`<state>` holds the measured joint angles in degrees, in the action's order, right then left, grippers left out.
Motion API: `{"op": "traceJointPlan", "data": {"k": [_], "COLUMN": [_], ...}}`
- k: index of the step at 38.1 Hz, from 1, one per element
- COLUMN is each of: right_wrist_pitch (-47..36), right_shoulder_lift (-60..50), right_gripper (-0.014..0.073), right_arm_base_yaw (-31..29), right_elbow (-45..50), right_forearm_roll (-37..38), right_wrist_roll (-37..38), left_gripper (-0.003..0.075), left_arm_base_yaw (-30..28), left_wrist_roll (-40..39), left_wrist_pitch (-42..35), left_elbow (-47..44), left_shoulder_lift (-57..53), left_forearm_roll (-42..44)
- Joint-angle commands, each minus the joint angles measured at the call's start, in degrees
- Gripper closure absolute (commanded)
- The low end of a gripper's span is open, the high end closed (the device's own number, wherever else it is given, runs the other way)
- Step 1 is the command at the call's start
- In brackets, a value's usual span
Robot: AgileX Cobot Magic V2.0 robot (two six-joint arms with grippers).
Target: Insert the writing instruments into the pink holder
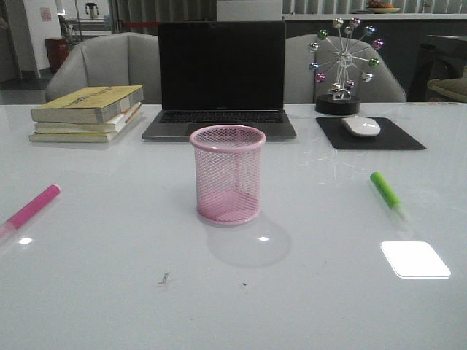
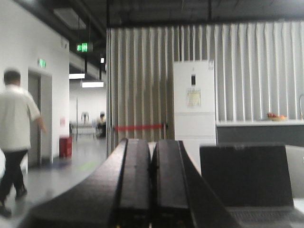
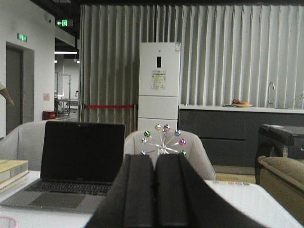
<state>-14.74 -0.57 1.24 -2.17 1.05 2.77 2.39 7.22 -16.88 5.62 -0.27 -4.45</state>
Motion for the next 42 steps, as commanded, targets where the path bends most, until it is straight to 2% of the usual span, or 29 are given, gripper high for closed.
{"op": "traceJointPlan", "data": {"k": [1, 5, 10, 15, 22, 33, 37, 41, 42], "right_wrist_pitch": [1.1, 11.7, 18.1, 17.9, 16.7, 16.5, 16.5, 16.5, 16.5], "right_shoulder_lift": [-0.4, 2.7, 10.1, 19.5, 32.5, 42.9, 43.4, 43.4, 43.4], "right_gripper": [0.0536, 0.0536, 0.0536, 0.0536, 0.0536, 0.0532, 0.0479, 0.0286, 0.0238], "right_arm_base_yaw": [-0.3, -0.3, -0.3, -0.3, -0.3, -0.3, -0.3, -0.3, -0.3], "right_elbow": [-8.1, -16.5, -23.4, -26.2, -26.3, -26.3, -26.3, -26.3, -26.3], "right_forearm_roll": [0.1, 0.1, 0.1, 0.1, 0.1, 0.1, 0.1, 0.9, 1.0], "right_wrist_roll": [0.3, 0.3, 0.3, 0.3, 0.3, 0.3, 0.3, 0.3, 0.3], "left_gripper": [0.0621, 0.0621, 0.0621, 0.0621, 0.0621, 0.0606, 0.0526, 0.0323, 0.0291], "left_arm_base_yaw": [0.4, 0.4, 0.4, 0.4, 0.4, 0.4, 0.4, 0.4, 0.4], "left_wrist_roll": [-0.7, -0.8, -0.8, -0.8, -0.8, -0.8, -0.8, -0.8, -0.8], "left_wrist_pitch": [-1.2, 1.9, 4.6, 10.1, 10.6, 12.9, 12.9, 12.9, 12.9], "left_elbow": [8.5, 16.5, 24.2, 29.5, 30.1, 30.1, 30.1, 30.1, 30.1], "left_shoulder_lift": [1.0, 7.1, 16.6, 27.0, 40.8, 50.5, 51.0, 51.0, 51.0], "left_forearm_roll": [5.9, 7.6, 7.6, 6.9, 2.5, 2.5, 2.5, -0.1, -0.8]}}
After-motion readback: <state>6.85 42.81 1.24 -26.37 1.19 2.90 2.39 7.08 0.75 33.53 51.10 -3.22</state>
